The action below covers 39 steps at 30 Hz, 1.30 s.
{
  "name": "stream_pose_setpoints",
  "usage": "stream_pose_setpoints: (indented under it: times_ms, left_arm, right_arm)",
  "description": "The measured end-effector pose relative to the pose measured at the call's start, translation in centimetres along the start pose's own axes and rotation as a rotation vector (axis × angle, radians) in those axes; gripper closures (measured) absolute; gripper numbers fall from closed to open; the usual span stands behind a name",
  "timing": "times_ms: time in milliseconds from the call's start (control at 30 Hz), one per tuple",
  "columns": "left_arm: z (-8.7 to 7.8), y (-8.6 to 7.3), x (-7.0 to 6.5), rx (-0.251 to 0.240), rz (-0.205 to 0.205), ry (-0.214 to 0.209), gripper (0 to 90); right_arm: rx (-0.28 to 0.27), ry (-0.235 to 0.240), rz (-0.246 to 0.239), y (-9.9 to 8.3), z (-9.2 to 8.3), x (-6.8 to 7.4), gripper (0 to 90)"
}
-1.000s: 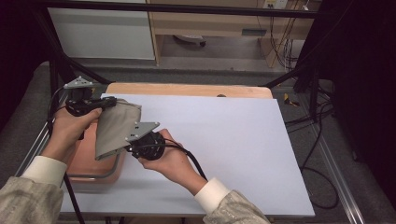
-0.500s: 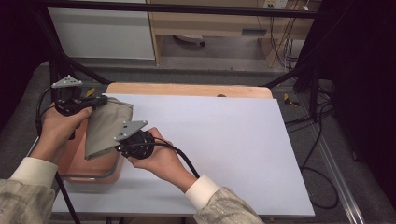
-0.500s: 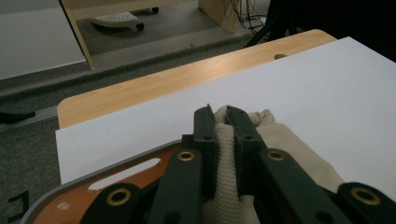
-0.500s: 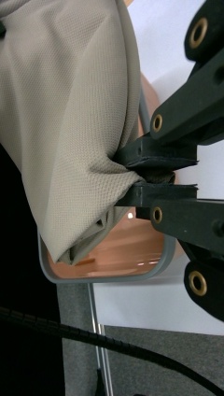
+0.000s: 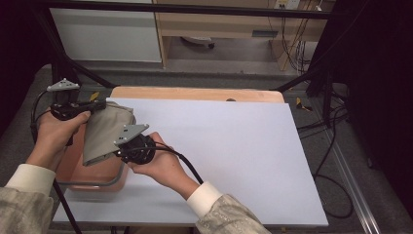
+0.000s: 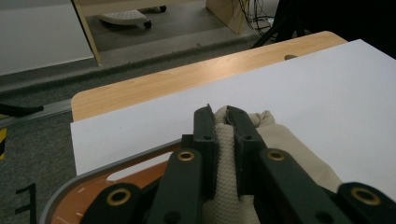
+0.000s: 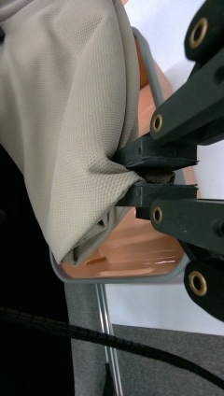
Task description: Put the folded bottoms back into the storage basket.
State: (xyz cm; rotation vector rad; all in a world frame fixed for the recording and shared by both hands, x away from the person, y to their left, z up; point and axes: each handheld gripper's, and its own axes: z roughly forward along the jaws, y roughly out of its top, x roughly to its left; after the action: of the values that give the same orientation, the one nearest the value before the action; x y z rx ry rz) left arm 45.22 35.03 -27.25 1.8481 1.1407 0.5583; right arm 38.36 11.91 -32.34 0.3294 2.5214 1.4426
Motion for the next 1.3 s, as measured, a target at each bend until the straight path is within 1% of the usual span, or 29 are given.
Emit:
stream_pose_setpoints:
  times_ms: [133, 267, 600, 700, 833, 867, 1300]
  left_arm:
    - [-0.1, -0.1, 0.3, -0.001, -0.001, -0.002, 83.5]
    - [-0.1, -0.1, 0.4, -0.005, -0.006, -0.001, 83.5]
    - [-0.2, -0.5, 0.8, 0.009, -0.002, 0.004, 83.5]
    - [-0.3, -0.6, 1.0, 0.007, -0.006, 0.006, 83.5]
    - [-0.3, -0.8, 1.2, 0.017, -0.007, 0.009, 83.4]
    - [-0.3, -0.9, 1.2, 0.015, -0.012, 0.008, 83.5]
    - [-0.1, -1.6, 1.5, 0.038, -0.003, 0.003, 83.4]
  right_arm:
    - [-0.001, 0.001, -0.012, 0.3, 0.3, 0.2, 83.0]
    - [-0.003, 0.005, -0.009, 0.5, 0.7, 0.3, 83.0]
    - [0.003, 0.014, -0.021, 0.6, 2.0, 0.6, 83.0]
    - [0.002, 0.018, -0.011, 0.5, 2.3, 0.7, 83.0]
    - [0.002, 0.023, -0.004, 0.4, 2.6, 0.8, 83.0]
    - [0.002, 0.023, -0.005, 0.3, 2.7, 0.8, 82.9]
    - [0.017, 0.039, 0.002, -0.1, 3.7, 1.2, 82.9]
